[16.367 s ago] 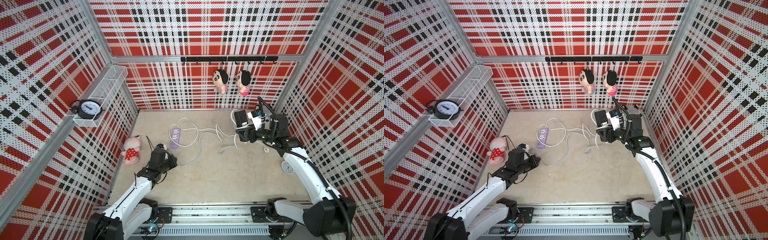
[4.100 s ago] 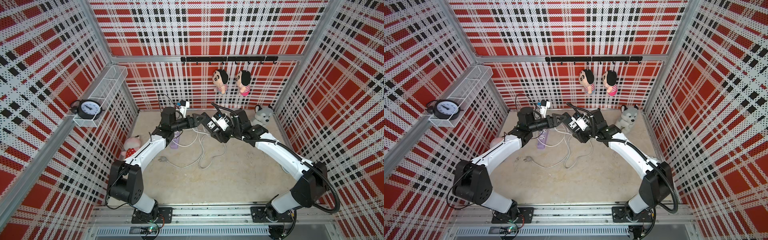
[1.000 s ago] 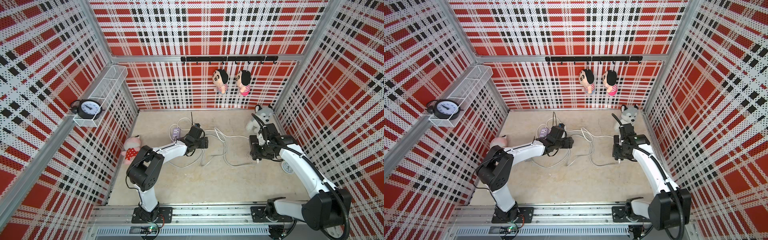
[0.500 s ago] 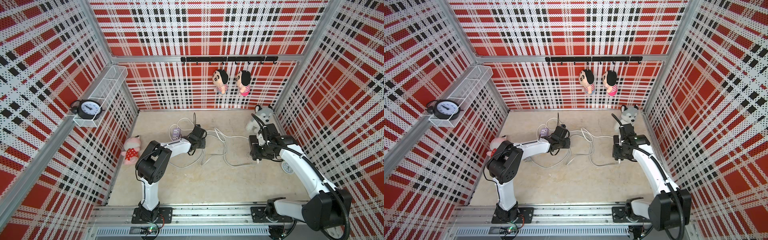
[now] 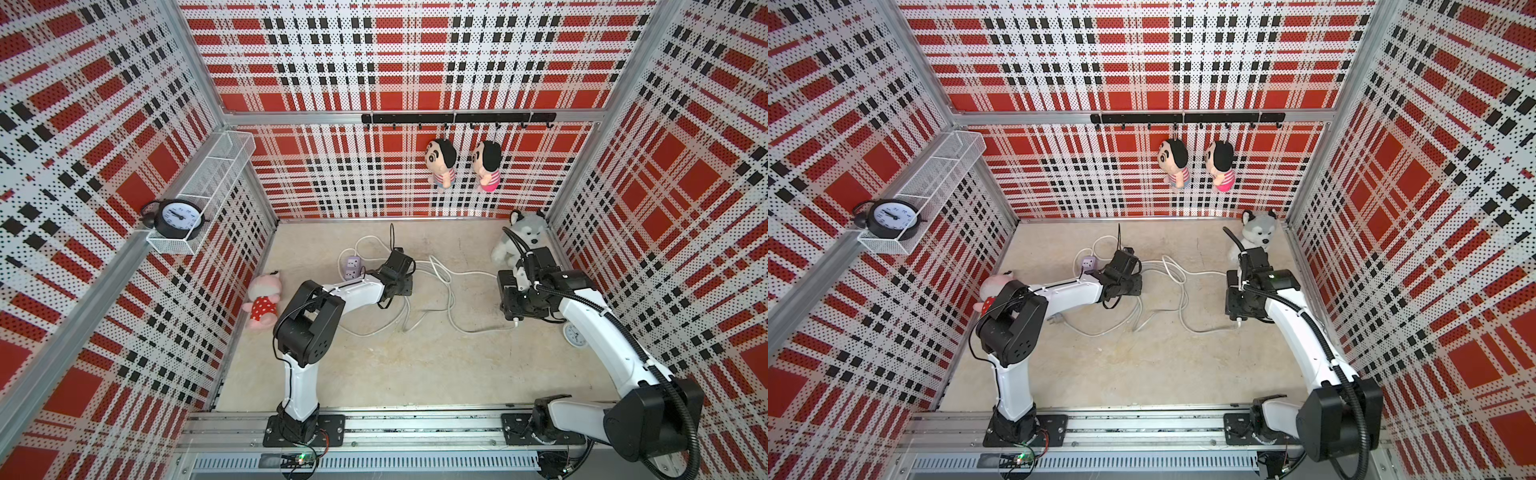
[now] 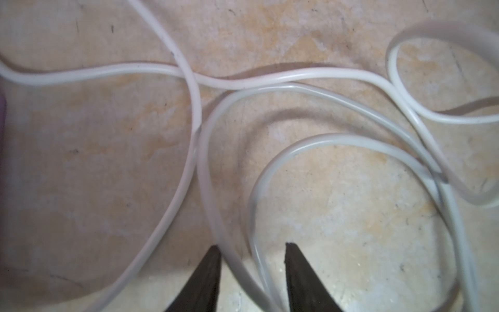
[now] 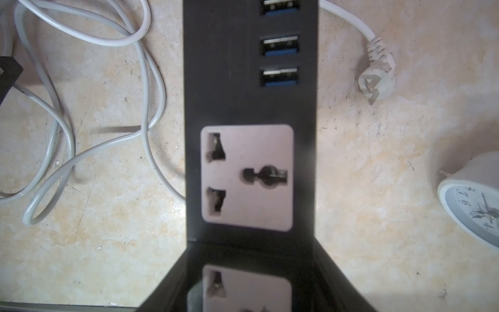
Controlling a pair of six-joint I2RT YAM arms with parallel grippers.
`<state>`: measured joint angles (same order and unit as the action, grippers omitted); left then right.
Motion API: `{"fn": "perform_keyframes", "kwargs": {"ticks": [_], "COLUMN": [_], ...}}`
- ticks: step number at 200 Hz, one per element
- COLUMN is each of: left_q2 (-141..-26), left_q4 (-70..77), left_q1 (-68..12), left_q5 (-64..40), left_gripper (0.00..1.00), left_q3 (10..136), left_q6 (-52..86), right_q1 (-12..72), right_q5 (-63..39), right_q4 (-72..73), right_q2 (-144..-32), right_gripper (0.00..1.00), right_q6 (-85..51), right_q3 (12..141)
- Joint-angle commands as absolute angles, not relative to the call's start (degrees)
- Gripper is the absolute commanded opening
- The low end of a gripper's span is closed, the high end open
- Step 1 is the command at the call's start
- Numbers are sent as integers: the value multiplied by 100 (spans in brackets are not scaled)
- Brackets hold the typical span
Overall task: Unwrap the cord wrapped around the power strip
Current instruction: Adjust the power cord at the center of the board.
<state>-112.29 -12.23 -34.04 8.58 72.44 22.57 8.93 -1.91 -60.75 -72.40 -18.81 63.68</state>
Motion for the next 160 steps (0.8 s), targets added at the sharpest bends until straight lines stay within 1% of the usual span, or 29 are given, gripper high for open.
{"fn": "perform_keyframes", "kwargs": {"ticks": [1,9,27,46,114,160], "left_q2": [-11285,-11214,-11001,-10745,-9189,-8760], "left_q4": [-1346,-1375,-1554,-2016,-2577,-3115], "left_q1": [-3437,-3445,-3477,-3575,-3652,-3614], "left_q5": [893,905,911,1046,743,521], "left_gripper": [16,11,8,0,0,0], "left_q3": [7362,7312,7202,7106,5746,5145], "left_q6": [2188,2182,2145,1822,1897,1931], "right_q1": [828,827,826,828,826,826], "right_q5": [-149,-170,-193,-237,-310,-280], "right_q4": [-6034,-6028,-6018,-6056,-5965,-5971], "right_q2": [-7115,-7096,-7071,-7111,-7310,-7356], "right_gripper": [7,7,7,7,7,7], "right_q6": [-1815,-1827,-1828,-1819,-1784,-1837], "right_q3": [6403,6382,6324,6286,6134,5867]}}
